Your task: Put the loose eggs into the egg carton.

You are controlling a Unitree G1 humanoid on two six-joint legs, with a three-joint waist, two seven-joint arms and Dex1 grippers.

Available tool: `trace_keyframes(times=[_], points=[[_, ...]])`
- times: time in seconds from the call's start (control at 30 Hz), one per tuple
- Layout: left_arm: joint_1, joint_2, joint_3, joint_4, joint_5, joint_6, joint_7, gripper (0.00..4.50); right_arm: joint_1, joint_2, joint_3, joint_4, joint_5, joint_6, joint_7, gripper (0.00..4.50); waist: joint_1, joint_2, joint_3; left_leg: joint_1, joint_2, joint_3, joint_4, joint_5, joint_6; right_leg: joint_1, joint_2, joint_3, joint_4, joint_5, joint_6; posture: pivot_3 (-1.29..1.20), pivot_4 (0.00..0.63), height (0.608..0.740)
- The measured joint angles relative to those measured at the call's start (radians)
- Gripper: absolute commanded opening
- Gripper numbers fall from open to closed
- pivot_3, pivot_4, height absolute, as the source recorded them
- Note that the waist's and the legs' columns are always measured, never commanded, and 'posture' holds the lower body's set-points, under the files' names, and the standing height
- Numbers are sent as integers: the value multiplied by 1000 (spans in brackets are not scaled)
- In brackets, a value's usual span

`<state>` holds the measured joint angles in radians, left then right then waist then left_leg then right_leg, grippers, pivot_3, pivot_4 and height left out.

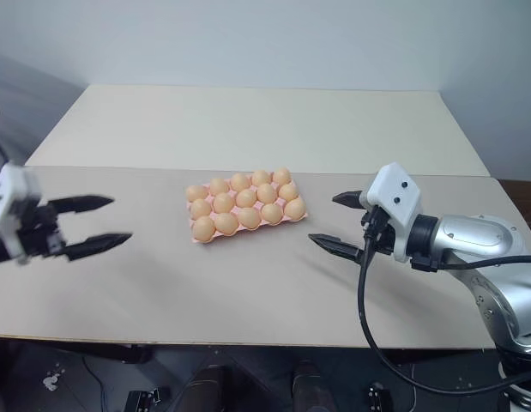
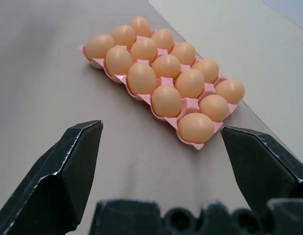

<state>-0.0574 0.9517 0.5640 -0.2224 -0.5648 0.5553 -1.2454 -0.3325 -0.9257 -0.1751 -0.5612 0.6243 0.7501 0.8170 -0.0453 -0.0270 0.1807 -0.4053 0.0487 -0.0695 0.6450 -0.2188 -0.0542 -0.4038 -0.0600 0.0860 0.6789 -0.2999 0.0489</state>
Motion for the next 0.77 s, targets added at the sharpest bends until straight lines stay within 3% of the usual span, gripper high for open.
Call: trace_keyframes(times=[0.27, 0.77], points=[[218, -87, 109, -129, -66, -76, -29, 4464, 73, -7, 20, 102, -71, -141, 123, 4500, 5, 0, 0, 0, 0, 0, 0, 0, 0, 1, 0, -1, -1, 0, 0, 0, 150, 740], [221, -52, 128, -95, -108, -94, 9, 4464, 30, 17, 84, 51, -103, -90, 52, 4500, 2, 0, 0, 1, 0, 0, 0, 0, 0, 1, 0, -1, 0, 0, 0, 0, 150, 740]])
